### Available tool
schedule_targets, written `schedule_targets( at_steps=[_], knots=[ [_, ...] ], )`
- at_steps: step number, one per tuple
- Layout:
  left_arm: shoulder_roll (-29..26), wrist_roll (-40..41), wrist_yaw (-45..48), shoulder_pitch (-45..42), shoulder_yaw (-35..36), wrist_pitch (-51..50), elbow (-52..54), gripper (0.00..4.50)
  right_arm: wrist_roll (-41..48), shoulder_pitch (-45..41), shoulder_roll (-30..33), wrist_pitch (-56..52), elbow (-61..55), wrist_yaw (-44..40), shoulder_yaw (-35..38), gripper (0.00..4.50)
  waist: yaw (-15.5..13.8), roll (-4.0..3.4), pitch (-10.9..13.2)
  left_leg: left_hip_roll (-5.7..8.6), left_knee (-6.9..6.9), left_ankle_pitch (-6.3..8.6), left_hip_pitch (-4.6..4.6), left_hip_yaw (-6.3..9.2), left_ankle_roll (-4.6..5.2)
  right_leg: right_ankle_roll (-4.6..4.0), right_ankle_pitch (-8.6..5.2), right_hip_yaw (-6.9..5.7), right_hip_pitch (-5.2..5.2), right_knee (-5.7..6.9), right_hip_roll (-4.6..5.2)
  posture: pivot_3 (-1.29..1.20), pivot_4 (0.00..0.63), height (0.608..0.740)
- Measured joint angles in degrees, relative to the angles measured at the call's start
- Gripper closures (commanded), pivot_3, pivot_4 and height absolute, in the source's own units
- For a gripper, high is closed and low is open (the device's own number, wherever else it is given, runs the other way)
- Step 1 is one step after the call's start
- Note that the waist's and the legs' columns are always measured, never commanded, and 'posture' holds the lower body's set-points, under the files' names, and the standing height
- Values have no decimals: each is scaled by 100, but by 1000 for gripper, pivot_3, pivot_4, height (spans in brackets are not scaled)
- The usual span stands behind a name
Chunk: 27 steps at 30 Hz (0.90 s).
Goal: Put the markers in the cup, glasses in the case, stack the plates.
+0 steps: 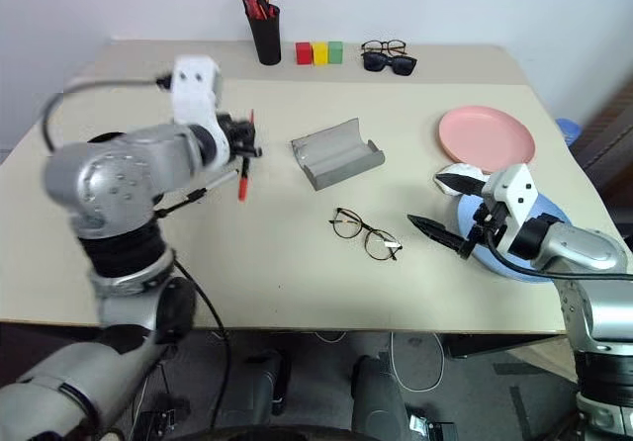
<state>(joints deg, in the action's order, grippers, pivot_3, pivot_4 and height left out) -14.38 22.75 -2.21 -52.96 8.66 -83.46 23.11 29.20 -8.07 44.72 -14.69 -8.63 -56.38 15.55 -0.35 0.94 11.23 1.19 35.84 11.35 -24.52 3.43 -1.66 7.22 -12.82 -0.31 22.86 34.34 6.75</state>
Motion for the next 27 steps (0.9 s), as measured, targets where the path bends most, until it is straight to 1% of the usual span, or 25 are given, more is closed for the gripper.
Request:
schedule_targets(
  at_steps=[2, 3, 4, 6, 10, 14, 18, 27],
  knots=[
    [-651, -448, 213, 480, -495, 1346, 306, 4322, -38, -165, -46, 15, 71, 1, -116, 0, 3, -1, -1, 0, -9, -4, 6, -5, -6, -2, 1, 7, 0, -2, 0, 0, 150, 740],
    [-880, -721, 229, 744, -593, 1922, 357, 4322, -45, -221, -82, 26, 121, 5, -140, 0, 0, -1, -1, 0, -12, -6, 6, -6, -7, -5, 3, 9, 2, -2, 0, 0, 150, 740],
    [-1164, -1014, 231, 1095, -628, 2582, 410, 4322, -78, -303, -125, 39, 172, 16, -198, 0, 11, 0, 0, -1, -17, -8, 8, -9, -10, -9, 5, 12, 7, -2, 0, 0, 150, 740],
    [-1415, -1462, 192, 1495, -583, 3467, 381, 4322, -110, -374, -171, 67, 290, 20, -264, 0, -23, 4, 2, -1, -15, -10, 6, -7, -11, -10, 5, 12, 8, -2, -1, 0, 150, 740],
    [-1654, -2108, -65, 1619, -263, 5108, -160, 4322, -140, -767, -484, 117, 398, 15, -529, 0, -42, 6, 2, 0, -6, -11, 4, -8, -12, -12, 7, 12, 0, -6, 0, 0, 150, 740],
    [-1684, -2596, -395, 1752, 19, 6529, -931, 4322, -51, -999, -777, 125, 432, -62, -645, 0, -40, 6, 2, 0, -11, -11, 4, -7, -11, -8, 9, 12, 2, -7, 0, 0, 150, 740],
    [-1663, -2923, -686, 1950, 177, 7253, -1622, 4322, 145, -1349, -1081, 156, 440, -266, -814, 0, -27, 6, 2, -1, -13, -12, 6, -6, -10, 18, 23, 11, 7, 3, -4, 0, 150, 740],
    [-1402, -3226, -1049, 2073, 362, 7791, -2159, 4322, 266, -1709, -1525, 290, 566, -693, -1102, 0, -36, 6, 2, -1, -10, -13, 6, -7, -12, 25, 27, 11, 5, 4, -5, 0, 150, 740]
  ],
)
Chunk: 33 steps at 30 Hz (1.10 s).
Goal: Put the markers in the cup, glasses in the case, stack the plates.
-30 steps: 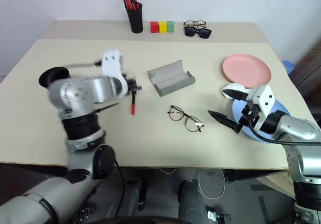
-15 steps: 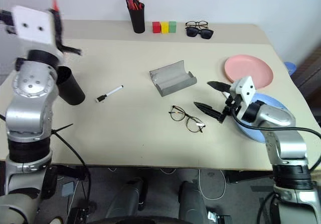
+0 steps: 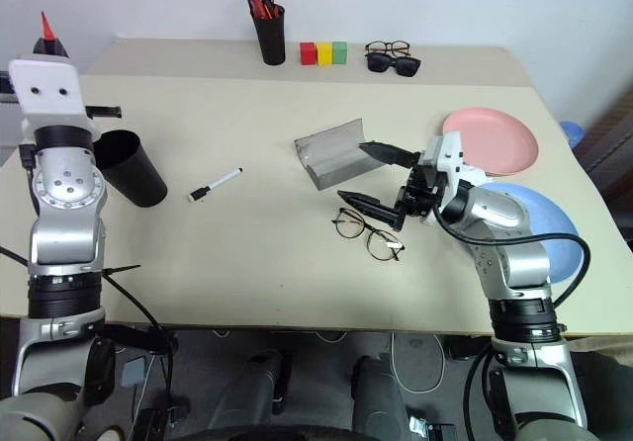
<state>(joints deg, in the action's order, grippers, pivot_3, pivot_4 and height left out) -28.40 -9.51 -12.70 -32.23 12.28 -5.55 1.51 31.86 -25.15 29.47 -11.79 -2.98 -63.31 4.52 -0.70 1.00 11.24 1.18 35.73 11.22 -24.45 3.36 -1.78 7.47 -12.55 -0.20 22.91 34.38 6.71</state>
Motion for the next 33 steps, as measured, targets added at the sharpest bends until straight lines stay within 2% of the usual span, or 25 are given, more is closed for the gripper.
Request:
schedule_targets(
  at_steps=[13, 16, 20, 24, 26, 29, 31, 33],
  knots=[
    [511, 2, -20, 384, -4, 226, -142, 4322, -15, -9, -44, 117, 147, -161, -25, 0, 11, -1, 0, 0, 0, -2, 4, 0, -3, 3, 2, 0, 5, 14, 0, 0, 150, 740],
    [645, 16, 36, 641, -7, 225, -131, 3220, -18, -9, -29, 142, 195, -168, -21, 0, 17, -1, -1, -1, 0, -2, 4, 0, -4, 3, 2, 0, 6, 16, 0, 0, 150, 740],
    [748, 100, 246, 1016, -11, 226, -46, 1375, -32, -5, 7, 164, 225, -166, -3, 0, 19, -1, -1, -1, 0, -2, 4, 0, -4, 3, 2, 0, 10, 19, 0, 0, 150, 740],
    [864, 574, 832, 1152, -34, 52, 428, 1375, -88, -2, 20, 234, 243, -127, 21, 0, -1, -1, -1, -1, 1, -2, 1, 0, -4, 0, 0, 0, 10, 17, 0, 0, 150, 740],
    [633, 1037, 1480, 1043, -142, -727, 855, 1375, -128, 11, 20, 272, 294, -107, 26, 0, 3, -1, -1, -1, 3, -2, 0, 1, -4, -1, 0, 0, 9, 18, 0, 0, 150, 740],
    [-209, 1843, 2718, 535, -384, -2467, 1255, 1375, -186, 52, 20, 345, 341, -63, 28, 0, 39, -1, 0, -2, 3, -2, 1, 0, -4, -16, -9, 0, 14, 27, -2, 0, 150, 740],
    [-850, 2235, 3422, -28, -628, -3711, 1202, 1375, -210, 64, 17, 396, 357, -22, 39, 0, 73, -2, 0, -2, 5, -2, 2, 1, -4, -11, -13, 0, 18, 41, -2, 0, 150, 740],
    [-1210, 2344, 3800, -502, -865, -4469, 971, 1375, -232, 69, 7, 437, 373, 14, 36, 0, 121, -1, 0, 0, 9, -2, 3, 3, -4, 2, -21, 0, 20, 61, -1, 0, 150, 740]
  ],
)
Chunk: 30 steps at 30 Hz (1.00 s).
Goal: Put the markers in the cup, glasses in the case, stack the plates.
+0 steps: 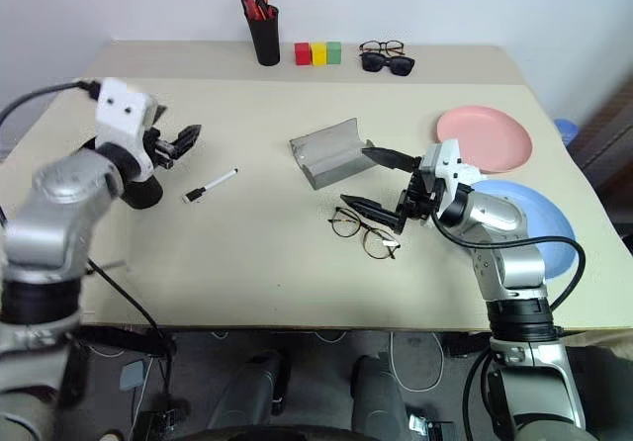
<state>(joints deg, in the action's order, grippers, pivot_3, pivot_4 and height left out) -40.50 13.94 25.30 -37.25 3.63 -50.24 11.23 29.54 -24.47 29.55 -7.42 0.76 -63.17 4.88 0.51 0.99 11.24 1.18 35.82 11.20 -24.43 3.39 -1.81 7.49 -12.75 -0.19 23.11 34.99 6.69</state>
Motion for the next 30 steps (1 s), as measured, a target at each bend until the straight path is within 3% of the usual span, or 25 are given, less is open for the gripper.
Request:
schedule_targets(
  at_steps=[6, 12, 19, 30],
  knots=[
    [-301, 1, 978, -1517, -1246, -1343, -1659, 1375, -21, 64, -79, 70, 26, 146, -1, 0, 47, 0, 1, -1, -1, -1, 1, 5, 1, 16, -1, 0, 11, 21, -3, 0, 150, 740],
    [140, -415, 1420, -2241, -2253, -1408, -3091, 1375, -37, 207, -94, 87, -68, 313, 18, 0, 18, 1, 2, -1, -7, -1, -4, 7, 1, 20, -1, 1, 17, 20, -3, 0, 150, 740],
    [630, -763, 1423, -2467, -2543, -1448, -3852, 1375, -8, 570, 27, 27, -384, 507, 125, 0, 51, 4, 4, -1, -8, -1, -6, 6, 1, 22, -1, 2, 22, 21, -1, 0, 150, 740],
    [723, -1166, 1488, -2502, -2551, -1113, -4648, 1375, 7, 731, 67, -77, -577, 698, 202, 0, 37, 4, 4, -1, -6, -1, -4, 6, 1, 21, -1, 2, 21, 23, 0, 0, 150, 740]
  ],
)
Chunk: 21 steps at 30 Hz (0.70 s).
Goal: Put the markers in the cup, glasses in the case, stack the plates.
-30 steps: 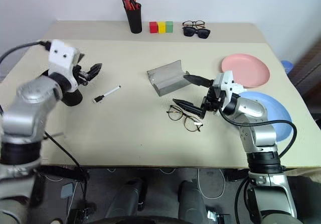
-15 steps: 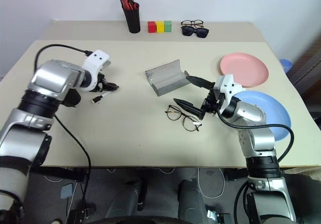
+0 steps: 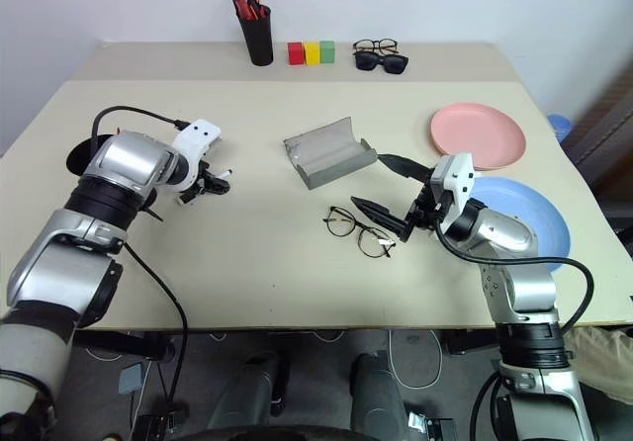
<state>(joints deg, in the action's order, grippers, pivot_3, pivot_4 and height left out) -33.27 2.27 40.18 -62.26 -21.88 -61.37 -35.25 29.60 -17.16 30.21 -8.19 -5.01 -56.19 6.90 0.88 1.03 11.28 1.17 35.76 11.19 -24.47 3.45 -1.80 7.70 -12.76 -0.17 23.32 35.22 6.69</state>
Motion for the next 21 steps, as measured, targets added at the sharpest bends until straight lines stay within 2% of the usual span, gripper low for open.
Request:
schedule_targets(
  at_steps=[1, 4, 8, 9, 13, 16, 19, 21],
  knots=[
    [9, -39, 27, -15, 1, 36, -51, 1375, 0, 5, 0, -13, 0, 15, 0, 0, 5, 0, 0, 0, 0, 0, 0, 0, 0, 0, 0, 0, 0, 0, 0, 0, 150, 740],
    [91, -67, 89, -90, 26, 172, -296, 2207, -1, 1, 0, -42, -18, 67, 0, 0, -6, -4, -2, 0, 2, 0, 3, 0, 0, 0, 0, 0, -3, 1, 0, 0, 150, 740],
    [235, -105, 187, -163, 34, 278, -487, 4353, -1, -31, 1, -133, -152, 131, -5, 0, -12, -5, -4, 0, 10, 0, 5, 0, 0, -8, -4, 0, -9, 2, 0, 0, 150, 740],
    [238, -143, 192, -166, 38, 292, -509, 4471, 0, -34, 1, -145, -185, 139, -5, 0, -7, -5, -4, 0, 10, 0, 6, 0, 0, -11, -7, 0, -9, 2, 0, 0, 150, 740],
    [237, -185, 224, -160, 41, 272, -483, 4471, -1, -33, 2, -170, -212, 187, -5, 0, -3, -5, -4, -1, 10, 0, 5, 1, 0, -11, -5, 0, -9, 3, 0, 0, 150, 740],
    [160, -170, 283, 69, 107, 159, 33, 4471, -1, -18, 12, -211, -261, 210, 0, 0, 5, -5, -4, -1, 8, 0, 2, 0, 0, -4, 0, 0, -7, 1, 1, 0, 150, 740],
    [149, 162, 440, 744, 502, 242, 1375, 4471, -3, -13, 14, -232, -282, 249, 9, 0, -9, -4, -2, -1, 2, 0, -6, 1, 0, -3, 2, 1, 1, -4, 3, 0, 150, 740],
    [278, 300, 266, 1284, 823, 697, 2565, 4471, -6, -37, 11, -248, -287, 275, 2, 0, -32, -3, 0, 0, 1, 0, -11, 3, -1, -3, 3, 3, 3, -7, 7, 0, 150, 740]
  ],
)
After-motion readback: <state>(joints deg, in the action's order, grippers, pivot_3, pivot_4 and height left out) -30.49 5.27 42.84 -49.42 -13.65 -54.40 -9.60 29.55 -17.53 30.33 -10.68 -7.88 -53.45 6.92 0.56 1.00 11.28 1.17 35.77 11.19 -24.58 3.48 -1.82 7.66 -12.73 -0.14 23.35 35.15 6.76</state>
